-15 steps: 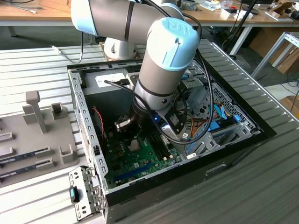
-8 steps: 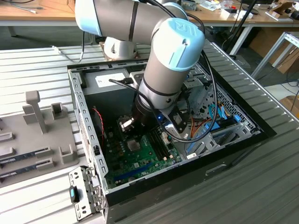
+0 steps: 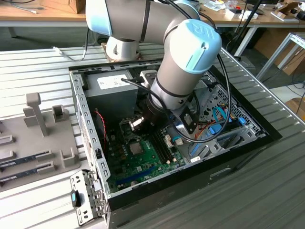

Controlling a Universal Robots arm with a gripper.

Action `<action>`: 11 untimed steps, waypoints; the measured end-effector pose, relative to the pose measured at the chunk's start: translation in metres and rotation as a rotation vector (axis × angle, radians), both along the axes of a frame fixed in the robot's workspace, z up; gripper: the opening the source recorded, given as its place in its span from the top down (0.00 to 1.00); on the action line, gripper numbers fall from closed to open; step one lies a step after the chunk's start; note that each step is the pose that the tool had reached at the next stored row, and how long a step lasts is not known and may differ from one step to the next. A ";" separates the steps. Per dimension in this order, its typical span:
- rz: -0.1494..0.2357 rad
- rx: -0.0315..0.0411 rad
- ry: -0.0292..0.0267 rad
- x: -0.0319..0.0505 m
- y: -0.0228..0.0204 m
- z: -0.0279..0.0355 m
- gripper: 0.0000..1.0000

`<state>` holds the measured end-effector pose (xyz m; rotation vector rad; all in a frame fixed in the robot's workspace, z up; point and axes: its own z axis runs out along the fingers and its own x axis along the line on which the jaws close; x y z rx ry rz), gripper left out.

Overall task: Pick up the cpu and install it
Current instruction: 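Place the cpu into insertion slot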

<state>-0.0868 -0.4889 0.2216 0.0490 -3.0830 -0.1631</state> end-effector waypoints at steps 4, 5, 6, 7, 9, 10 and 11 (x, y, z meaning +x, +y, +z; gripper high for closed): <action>0.000 0.0058 0.0045 0.0091 -0.0001 0.0061 0.89; 0.000 0.0063 0.0050 0.0099 -0.0001 0.0081 0.89; 0.000 0.0067 0.0056 0.0106 0.0000 0.0100 0.89; 0.000 0.0069 0.0062 0.0112 0.0000 0.0120 0.89; 0.000 0.0070 0.0086 0.0128 0.0000 0.0146 0.89; 0.000 0.0071 0.0099 0.0135 0.0000 0.0147 0.89; 0.000 0.0072 0.0102 0.0135 0.0000 0.0147 0.89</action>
